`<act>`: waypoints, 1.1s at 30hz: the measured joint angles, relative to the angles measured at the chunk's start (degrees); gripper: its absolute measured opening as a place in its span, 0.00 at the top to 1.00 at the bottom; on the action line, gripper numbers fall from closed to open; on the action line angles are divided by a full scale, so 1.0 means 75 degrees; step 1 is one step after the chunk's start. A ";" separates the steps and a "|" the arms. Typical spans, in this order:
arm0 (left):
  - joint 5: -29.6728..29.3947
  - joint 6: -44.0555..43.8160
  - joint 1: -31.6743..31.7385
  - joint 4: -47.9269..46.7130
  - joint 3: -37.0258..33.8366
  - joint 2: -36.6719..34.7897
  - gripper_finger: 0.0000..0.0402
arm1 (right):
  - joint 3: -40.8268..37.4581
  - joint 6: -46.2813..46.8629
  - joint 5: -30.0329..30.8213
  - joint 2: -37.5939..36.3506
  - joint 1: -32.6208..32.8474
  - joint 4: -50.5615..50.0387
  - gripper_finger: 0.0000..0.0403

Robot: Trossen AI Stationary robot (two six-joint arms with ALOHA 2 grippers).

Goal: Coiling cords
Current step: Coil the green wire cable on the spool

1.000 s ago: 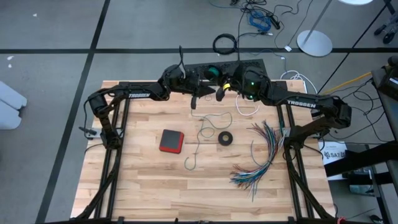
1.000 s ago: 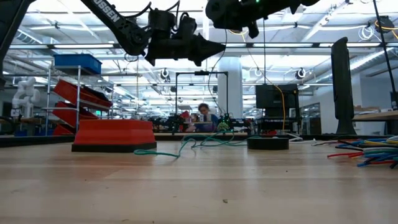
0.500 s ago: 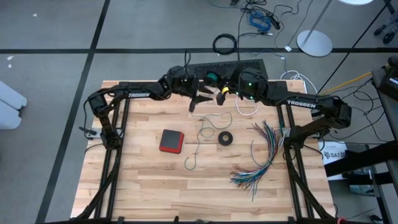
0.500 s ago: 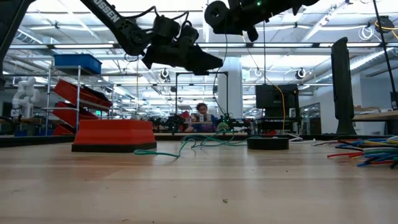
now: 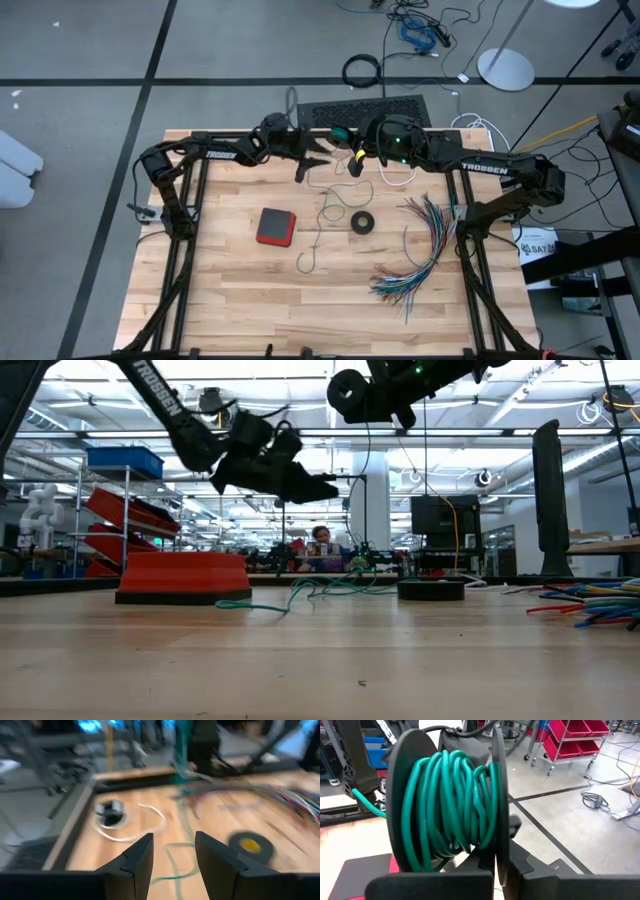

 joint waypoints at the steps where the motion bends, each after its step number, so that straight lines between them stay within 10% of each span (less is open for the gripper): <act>1: -0.0012 -0.0226 0.0062 0.0515 -0.0146 0.0003 0.62 | 0.0000 -0.0017 0.0000 0.0000 0.0000 0.0005 1.00; 8: -0.0169 -0.1281 -0.0160 0.3508 -0.0770 0.0009 0.62 | 0.0000 -0.0044 -0.0044 0.0000 0.0005 0.0119 1.00; 33: -0.2059 -0.0911 -0.0889 0.3189 -0.0766 0.0472 0.62 | 0.0000 -0.0002 0.0000 0.0003 0.0653 0.0752 1.00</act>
